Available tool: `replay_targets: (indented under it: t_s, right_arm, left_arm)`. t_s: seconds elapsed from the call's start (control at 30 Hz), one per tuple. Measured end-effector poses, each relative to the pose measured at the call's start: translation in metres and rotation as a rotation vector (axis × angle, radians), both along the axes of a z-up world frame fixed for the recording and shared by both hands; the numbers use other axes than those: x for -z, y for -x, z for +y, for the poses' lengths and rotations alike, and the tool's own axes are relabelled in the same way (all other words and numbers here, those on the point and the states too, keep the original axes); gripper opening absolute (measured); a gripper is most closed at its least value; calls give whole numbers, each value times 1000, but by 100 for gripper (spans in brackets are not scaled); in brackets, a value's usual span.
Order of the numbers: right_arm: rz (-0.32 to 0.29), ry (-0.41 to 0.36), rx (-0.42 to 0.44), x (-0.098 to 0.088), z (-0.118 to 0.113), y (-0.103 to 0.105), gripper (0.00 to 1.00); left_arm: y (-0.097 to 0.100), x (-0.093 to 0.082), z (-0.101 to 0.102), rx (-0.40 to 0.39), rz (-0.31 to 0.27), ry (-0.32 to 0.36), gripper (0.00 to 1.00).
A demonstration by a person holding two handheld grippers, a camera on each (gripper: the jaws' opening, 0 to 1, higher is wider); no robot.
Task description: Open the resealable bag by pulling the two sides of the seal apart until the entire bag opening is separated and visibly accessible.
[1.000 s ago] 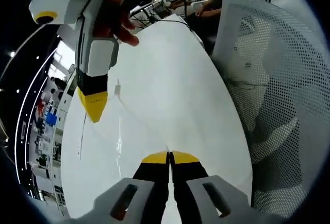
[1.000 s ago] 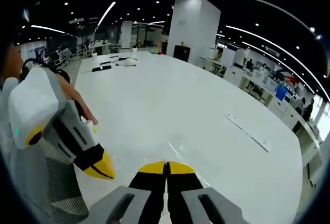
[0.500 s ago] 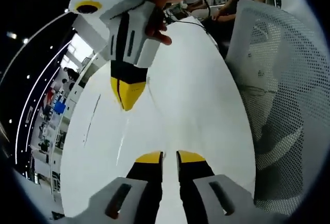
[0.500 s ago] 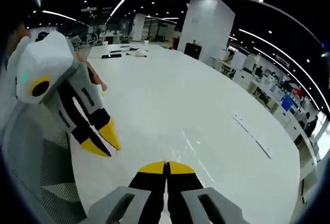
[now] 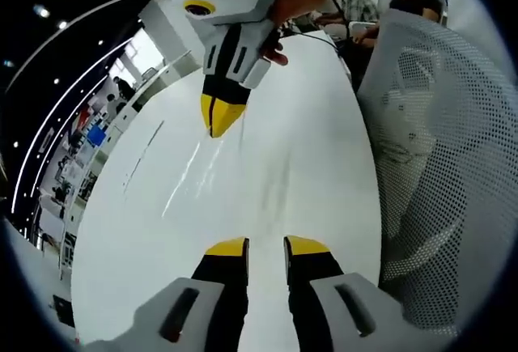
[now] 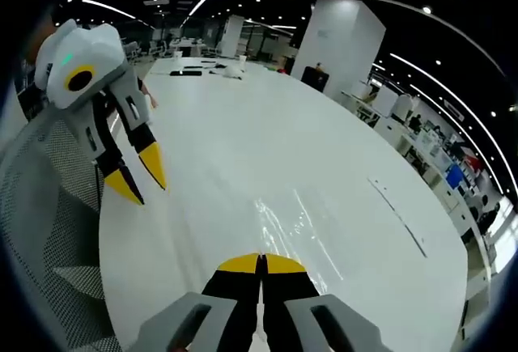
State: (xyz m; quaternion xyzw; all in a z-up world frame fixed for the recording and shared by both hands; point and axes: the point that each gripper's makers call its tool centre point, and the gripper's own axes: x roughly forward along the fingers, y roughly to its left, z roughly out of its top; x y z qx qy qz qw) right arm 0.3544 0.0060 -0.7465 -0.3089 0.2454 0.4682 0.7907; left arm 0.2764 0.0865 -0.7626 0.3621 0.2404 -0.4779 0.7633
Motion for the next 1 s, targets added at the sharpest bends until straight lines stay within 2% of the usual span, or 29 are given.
replay_targets:
  t_s: [0.13,0.43,0.73,1.0]
  right_arm:
    - [6,5,4,5,-2,-3,0]
    - [-26,41,-9,15,-7,-8,0]
    - [-80,118,-38,25,-5,-16,0]
    - [-87,144,-28,34,-12,-16,0]
  left_arm:
    - [2,-1,3,-46,19,43,14]
    - [10,0,12,-88,41,71,14]
    - [12,2,24,-116,57,71,11]
    - [7,1,32,-132,56,71,11]
